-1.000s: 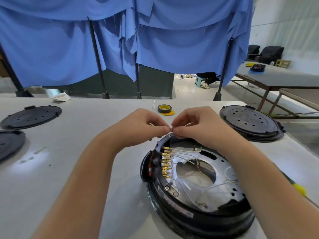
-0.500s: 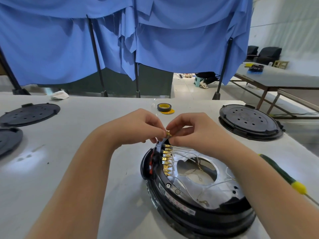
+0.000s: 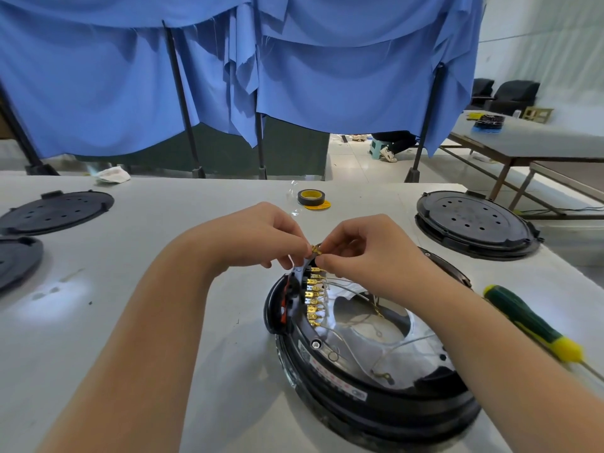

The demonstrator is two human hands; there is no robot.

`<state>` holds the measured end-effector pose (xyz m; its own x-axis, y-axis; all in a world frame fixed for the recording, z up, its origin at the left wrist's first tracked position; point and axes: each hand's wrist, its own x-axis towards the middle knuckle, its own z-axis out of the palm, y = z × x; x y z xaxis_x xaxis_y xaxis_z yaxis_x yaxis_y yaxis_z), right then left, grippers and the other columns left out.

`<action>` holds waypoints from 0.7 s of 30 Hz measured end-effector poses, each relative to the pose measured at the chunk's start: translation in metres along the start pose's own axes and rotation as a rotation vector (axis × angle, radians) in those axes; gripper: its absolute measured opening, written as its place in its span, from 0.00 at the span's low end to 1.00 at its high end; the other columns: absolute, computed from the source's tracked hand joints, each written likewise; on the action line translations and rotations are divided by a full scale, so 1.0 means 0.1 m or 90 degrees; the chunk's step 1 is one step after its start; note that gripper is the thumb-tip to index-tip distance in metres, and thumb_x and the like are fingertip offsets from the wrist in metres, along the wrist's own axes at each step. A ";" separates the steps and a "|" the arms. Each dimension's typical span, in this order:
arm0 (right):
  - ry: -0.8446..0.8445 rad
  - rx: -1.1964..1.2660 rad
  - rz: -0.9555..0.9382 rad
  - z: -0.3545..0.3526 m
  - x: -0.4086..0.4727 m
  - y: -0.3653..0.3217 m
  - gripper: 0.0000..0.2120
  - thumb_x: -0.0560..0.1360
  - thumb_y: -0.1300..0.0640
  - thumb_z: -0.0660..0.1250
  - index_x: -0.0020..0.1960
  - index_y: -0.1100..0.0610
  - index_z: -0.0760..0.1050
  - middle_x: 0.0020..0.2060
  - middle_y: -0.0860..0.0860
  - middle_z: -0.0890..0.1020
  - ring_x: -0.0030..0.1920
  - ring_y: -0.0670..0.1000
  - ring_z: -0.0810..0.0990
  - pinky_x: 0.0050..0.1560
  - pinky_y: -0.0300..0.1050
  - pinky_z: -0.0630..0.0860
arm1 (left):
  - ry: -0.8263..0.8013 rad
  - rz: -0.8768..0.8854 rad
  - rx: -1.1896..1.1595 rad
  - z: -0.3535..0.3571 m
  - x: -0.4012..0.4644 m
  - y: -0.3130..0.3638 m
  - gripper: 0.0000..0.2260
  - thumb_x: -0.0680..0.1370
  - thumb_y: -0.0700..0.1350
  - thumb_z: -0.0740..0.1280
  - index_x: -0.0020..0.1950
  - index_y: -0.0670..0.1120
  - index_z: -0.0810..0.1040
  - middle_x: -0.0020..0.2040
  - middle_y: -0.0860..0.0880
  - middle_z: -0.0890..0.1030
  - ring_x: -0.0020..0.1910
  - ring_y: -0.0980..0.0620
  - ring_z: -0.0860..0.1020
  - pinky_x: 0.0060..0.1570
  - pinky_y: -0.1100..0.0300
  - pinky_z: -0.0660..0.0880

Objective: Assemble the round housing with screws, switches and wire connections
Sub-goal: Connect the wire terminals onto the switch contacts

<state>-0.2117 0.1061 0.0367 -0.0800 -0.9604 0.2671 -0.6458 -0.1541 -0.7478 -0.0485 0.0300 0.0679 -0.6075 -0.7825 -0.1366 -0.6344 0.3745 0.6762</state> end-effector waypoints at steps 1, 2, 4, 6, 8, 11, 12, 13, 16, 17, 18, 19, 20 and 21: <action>-0.002 -0.003 -0.005 0.00 0.00 0.00 0.02 0.68 0.56 0.74 0.40 0.53 0.83 0.32 0.46 0.84 0.33 0.40 0.80 0.35 0.30 0.75 | 0.003 -0.005 0.001 0.00 0.01 0.00 0.06 0.77 0.47 0.68 0.42 0.51 0.83 0.33 0.58 0.84 0.35 0.64 0.80 0.35 0.67 0.72; -0.003 -0.002 -0.010 0.00 0.00 0.00 0.02 0.68 0.56 0.74 0.40 0.53 0.83 0.32 0.46 0.84 0.33 0.40 0.80 0.35 0.30 0.75 | 0.006 -0.011 0.000 0.00 0.01 0.00 0.06 0.77 0.47 0.68 0.42 0.51 0.84 0.33 0.58 0.84 0.35 0.64 0.80 0.35 0.67 0.72; 0.001 0.000 -0.015 0.01 0.00 0.00 0.01 0.68 0.56 0.74 0.39 0.53 0.83 0.32 0.46 0.84 0.33 0.41 0.81 0.35 0.31 0.76 | 0.007 -0.016 -0.003 0.01 0.02 -0.01 0.07 0.77 0.47 0.68 0.42 0.50 0.84 0.33 0.58 0.84 0.35 0.63 0.80 0.35 0.66 0.72; 0.008 -0.006 -0.019 0.01 0.00 0.01 0.01 0.68 0.56 0.74 0.39 0.52 0.83 0.32 0.45 0.84 0.34 0.42 0.82 0.37 0.32 0.78 | 0.003 -0.015 -0.005 0.01 0.02 -0.01 0.07 0.77 0.47 0.67 0.42 0.50 0.84 0.34 0.57 0.84 0.34 0.64 0.80 0.35 0.66 0.72; 0.012 -0.008 -0.024 0.01 0.00 0.02 0.01 0.69 0.56 0.74 0.39 0.52 0.83 0.32 0.45 0.84 0.34 0.41 0.81 0.36 0.31 0.77 | -0.003 -0.014 -0.007 0.02 0.03 -0.01 0.07 0.77 0.47 0.67 0.42 0.50 0.84 0.34 0.57 0.84 0.34 0.65 0.80 0.35 0.66 0.72; 0.011 -0.004 -0.025 0.01 0.00 0.03 0.01 0.68 0.55 0.75 0.39 0.51 0.83 0.32 0.44 0.84 0.34 0.41 0.81 0.36 0.30 0.76 | -0.007 -0.017 -0.007 0.02 0.03 -0.02 0.07 0.77 0.47 0.67 0.42 0.50 0.84 0.34 0.57 0.84 0.34 0.65 0.81 0.36 0.66 0.72; 0.010 -0.005 -0.024 0.00 0.00 0.03 0.01 0.68 0.55 0.75 0.39 0.51 0.83 0.32 0.44 0.84 0.34 0.41 0.81 0.36 0.30 0.77 | -0.009 -0.019 -0.007 0.02 0.03 -0.02 0.07 0.77 0.47 0.67 0.41 0.50 0.84 0.34 0.57 0.84 0.34 0.65 0.81 0.36 0.66 0.72; 0.007 -0.005 -0.022 0.00 0.00 0.03 0.01 0.68 0.54 0.75 0.39 0.51 0.84 0.32 0.44 0.84 0.34 0.41 0.82 0.37 0.31 0.77 | -0.010 -0.021 -0.008 0.02 0.03 -0.01 0.07 0.77 0.47 0.67 0.41 0.50 0.84 0.35 0.57 0.84 0.34 0.64 0.81 0.36 0.66 0.72; -0.011 0.004 -0.015 0.00 0.00 0.02 0.02 0.68 0.54 0.75 0.40 0.51 0.84 0.32 0.44 0.84 0.35 0.41 0.82 0.36 0.31 0.77 | -0.013 -0.025 -0.006 0.02 0.03 -0.01 0.07 0.77 0.47 0.67 0.42 0.50 0.84 0.35 0.56 0.85 0.35 0.63 0.81 0.35 0.66 0.73; -0.014 0.008 -0.013 0.00 0.00 0.02 0.02 0.68 0.54 0.75 0.40 0.51 0.84 0.32 0.43 0.84 0.34 0.41 0.82 0.36 0.30 0.76 | -0.013 -0.026 -0.005 0.02 0.03 -0.01 0.07 0.77 0.47 0.67 0.42 0.50 0.84 0.35 0.56 0.85 0.36 0.63 0.81 0.36 0.66 0.73; -0.015 0.011 -0.012 0.00 0.00 0.02 0.02 0.68 0.53 0.75 0.40 0.50 0.84 0.32 0.43 0.84 0.34 0.41 0.82 0.35 0.30 0.75 | -0.014 -0.027 -0.004 0.02 0.03 0.00 0.07 0.77 0.47 0.67 0.42 0.50 0.84 0.35 0.56 0.85 0.37 0.62 0.81 0.36 0.65 0.73; -0.013 0.009 -0.011 0.00 0.00 0.02 0.02 0.68 0.53 0.75 0.40 0.50 0.84 0.32 0.43 0.84 0.34 0.40 0.82 0.34 0.29 0.74 | -0.016 -0.028 -0.004 0.02 0.03 0.00 0.07 0.77 0.47 0.67 0.42 0.50 0.84 0.35 0.56 0.85 0.37 0.61 0.81 0.36 0.65 0.73; -0.012 0.005 -0.009 0.00 0.00 0.02 0.02 0.68 0.53 0.75 0.40 0.50 0.84 0.32 0.44 0.84 0.34 0.40 0.81 0.34 0.28 0.73 | -0.018 -0.029 -0.005 0.03 0.03 0.01 0.07 0.77 0.46 0.67 0.42 0.50 0.84 0.35 0.56 0.85 0.38 0.61 0.81 0.36 0.65 0.73; -0.012 0.002 -0.008 0.00 0.00 0.01 0.02 0.68 0.52 0.75 0.40 0.50 0.84 0.32 0.44 0.84 0.33 0.40 0.81 0.33 0.28 0.73 | -0.019 -0.031 -0.005 0.03 0.03 0.01 0.07 0.77 0.46 0.67 0.41 0.50 0.84 0.35 0.56 0.85 0.38 0.61 0.81 0.36 0.65 0.73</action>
<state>-0.2128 0.1060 0.0360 -0.0574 -0.9628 0.2642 -0.6448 -0.1663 -0.7460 -0.0525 0.0292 0.0660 -0.5901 -0.7843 -0.1914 -0.6599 0.3320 0.6741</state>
